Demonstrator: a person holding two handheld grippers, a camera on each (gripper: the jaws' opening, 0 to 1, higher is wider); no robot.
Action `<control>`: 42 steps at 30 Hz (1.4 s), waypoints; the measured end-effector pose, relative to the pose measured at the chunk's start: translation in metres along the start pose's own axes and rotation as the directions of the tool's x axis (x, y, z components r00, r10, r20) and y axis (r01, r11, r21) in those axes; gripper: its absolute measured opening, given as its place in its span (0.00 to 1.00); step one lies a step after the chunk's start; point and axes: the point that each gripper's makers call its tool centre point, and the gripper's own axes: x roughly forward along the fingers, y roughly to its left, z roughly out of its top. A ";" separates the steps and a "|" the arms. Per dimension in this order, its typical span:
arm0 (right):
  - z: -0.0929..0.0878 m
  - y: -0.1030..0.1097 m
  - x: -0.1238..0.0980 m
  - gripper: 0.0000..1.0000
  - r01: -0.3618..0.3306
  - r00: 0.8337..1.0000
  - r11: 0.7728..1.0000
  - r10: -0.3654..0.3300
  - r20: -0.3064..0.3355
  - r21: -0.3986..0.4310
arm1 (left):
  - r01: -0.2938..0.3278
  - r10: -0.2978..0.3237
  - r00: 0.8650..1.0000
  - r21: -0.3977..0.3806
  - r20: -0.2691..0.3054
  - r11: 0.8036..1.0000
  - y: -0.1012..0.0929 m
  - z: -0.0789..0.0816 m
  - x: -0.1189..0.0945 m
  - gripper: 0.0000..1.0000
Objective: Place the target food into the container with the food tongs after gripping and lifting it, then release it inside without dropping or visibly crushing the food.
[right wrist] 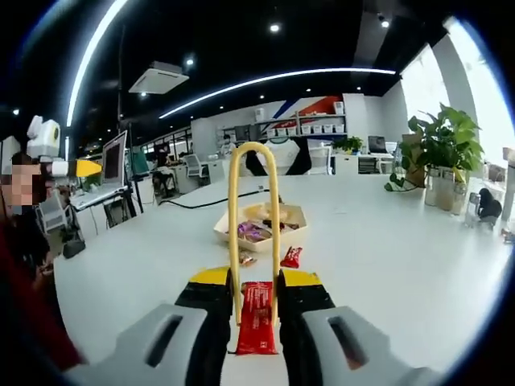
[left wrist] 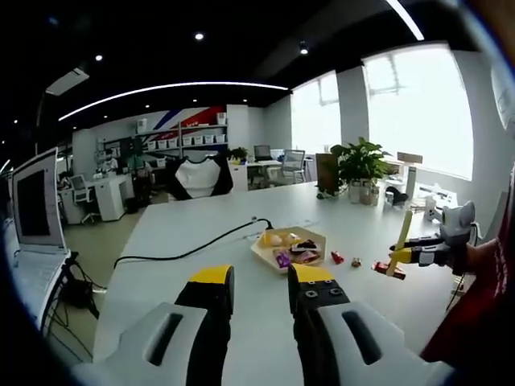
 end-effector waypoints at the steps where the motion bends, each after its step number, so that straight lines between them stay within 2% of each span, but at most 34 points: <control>1: 0.007 -0.001 0.002 0.17 -0.004 1.000 1.000 0.004 0.013 0.000 | -0.004 0.004 1.000 -0.003 0.001 1.000 0.001 -0.001 -0.001 0.28; 12: 0.058 -0.003 0.027 0.17 -0.037 0.996 0.998 0.041 0.076 -0.052 | -0.051 0.051 0.999 -0.030 0.007 0.998 0.017 -0.006 -0.016 0.28; 15: 0.068 -0.005 0.034 0.17 -0.051 0.995 0.998 0.053 0.088 -0.033 | -0.061 0.061 0.998 -0.036 0.004 0.997 0.020 -0.009 -0.019 0.27; 25: 0.106 -0.007 0.069 0.17 -0.075 0.989 0.994 0.084 0.126 -0.073 | -0.105 0.104 0.994 -0.058 -0.013 0.993 0.031 -0.022 -0.032 0.26; 35: 0.134 -0.006 0.114 0.17 -0.087 0.982 0.994 0.098 0.160 -0.070 | -0.138 0.137 0.990 -0.074 -0.020 0.988 0.038 -0.028 -0.042 0.26; 42: 0.143 -0.006 0.144 0.17 -0.097 0.981 0.994 0.103 0.165 -0.046 | -0.158 0.156 0.987 -0.073 -0.041 0.985 0.038 -0.036 -0.049 0.25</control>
